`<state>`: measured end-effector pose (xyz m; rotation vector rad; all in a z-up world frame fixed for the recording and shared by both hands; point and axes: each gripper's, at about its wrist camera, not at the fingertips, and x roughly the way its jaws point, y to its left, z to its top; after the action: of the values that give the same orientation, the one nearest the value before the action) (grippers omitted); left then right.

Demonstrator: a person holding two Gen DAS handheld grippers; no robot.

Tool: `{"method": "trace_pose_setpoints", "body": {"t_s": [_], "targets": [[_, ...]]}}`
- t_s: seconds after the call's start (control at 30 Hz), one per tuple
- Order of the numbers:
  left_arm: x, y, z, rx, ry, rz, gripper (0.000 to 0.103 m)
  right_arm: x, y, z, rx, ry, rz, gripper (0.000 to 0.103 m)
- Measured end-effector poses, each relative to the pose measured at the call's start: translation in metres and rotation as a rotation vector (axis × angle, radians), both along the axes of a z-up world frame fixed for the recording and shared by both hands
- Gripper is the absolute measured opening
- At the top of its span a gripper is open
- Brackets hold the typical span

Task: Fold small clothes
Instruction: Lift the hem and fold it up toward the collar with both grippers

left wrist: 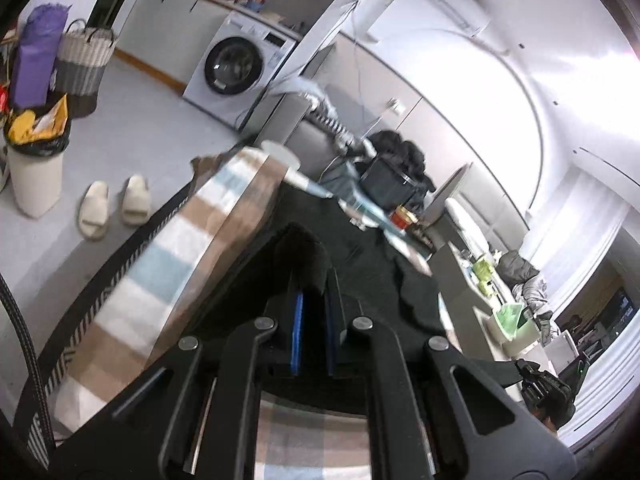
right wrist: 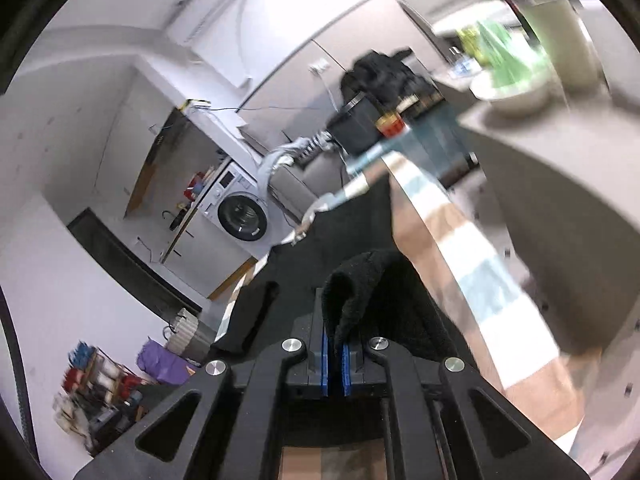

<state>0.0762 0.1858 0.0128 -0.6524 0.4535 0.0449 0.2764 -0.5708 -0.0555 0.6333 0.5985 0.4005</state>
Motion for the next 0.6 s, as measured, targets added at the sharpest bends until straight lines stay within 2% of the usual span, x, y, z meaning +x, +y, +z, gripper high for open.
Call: {"method": "trace_pose_setpoints", "body": {"t_s": [0.1, 0.23, 0.4, 0.6], "targets": [[0.013, 0.002, 0.008, 0.01, -0.013, -0.001, 0.006, 0.018, 0.008, 0.01, -0.02, -0.012, 0.007, 0.005], [0.051, 0.01, 0.008, 0.019, 0.004, 0.001, 0.006, 0.057, 0.02, 0.011, -0.026, 0.004, 0.01, 0.005], [0.115, 0.028, 0.002, -0.005, 0.034, 0.004, 0.006, 0.106, 0.039, 0.015, -0.048, -0.002, 0.012, 0.005], [0.201, 0.046, -0.005, 0.014, 0.072, 0.019, 0.006, 0.171, 0.065, 0.017, -0.069, -0.014, 0.001, 0.005]]}}
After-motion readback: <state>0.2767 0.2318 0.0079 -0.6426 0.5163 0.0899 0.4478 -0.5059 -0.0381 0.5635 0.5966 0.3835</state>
